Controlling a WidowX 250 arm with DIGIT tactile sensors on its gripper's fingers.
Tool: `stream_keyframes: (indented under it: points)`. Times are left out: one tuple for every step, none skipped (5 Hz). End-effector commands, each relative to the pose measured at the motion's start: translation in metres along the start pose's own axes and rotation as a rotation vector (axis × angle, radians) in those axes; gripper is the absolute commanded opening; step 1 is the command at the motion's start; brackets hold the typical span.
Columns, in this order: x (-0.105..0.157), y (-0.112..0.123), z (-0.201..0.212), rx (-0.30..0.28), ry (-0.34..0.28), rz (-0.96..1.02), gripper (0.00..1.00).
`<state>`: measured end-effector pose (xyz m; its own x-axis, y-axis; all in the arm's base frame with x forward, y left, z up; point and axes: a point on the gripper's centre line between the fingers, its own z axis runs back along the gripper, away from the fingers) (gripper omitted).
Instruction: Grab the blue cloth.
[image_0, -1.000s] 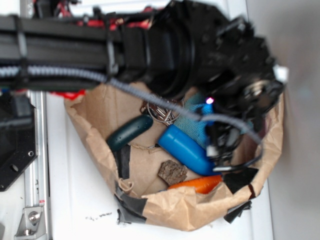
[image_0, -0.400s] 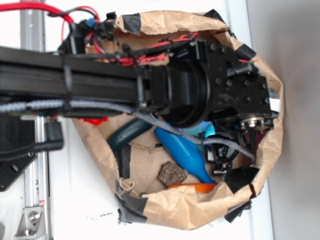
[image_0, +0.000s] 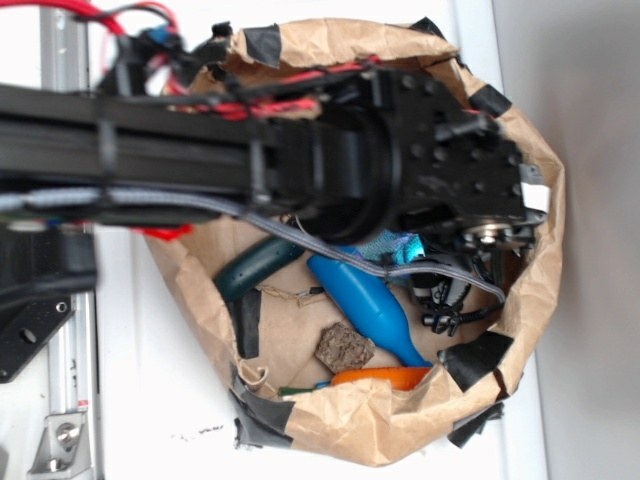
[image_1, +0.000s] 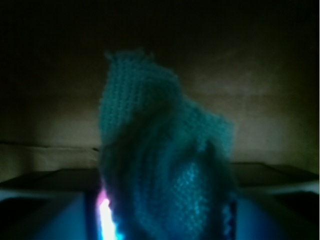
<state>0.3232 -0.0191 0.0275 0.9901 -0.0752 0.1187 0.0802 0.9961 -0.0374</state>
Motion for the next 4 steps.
stream_keyframes:
  points:
    - [0.001, 0.026, 0.088, 0.053, -0.184, 0.064, 0.0]
    - [-0.005, 0.032, 0.138, 0.017, -0.196, 0.07, 0.0]
    - [-0.008, 0.029, 0.174, -0.002, -0.096, 0.061, 0.0]
    - [-0.019, 0.02, 0.173, 0.052, -0.051, -0.011, 0.0]
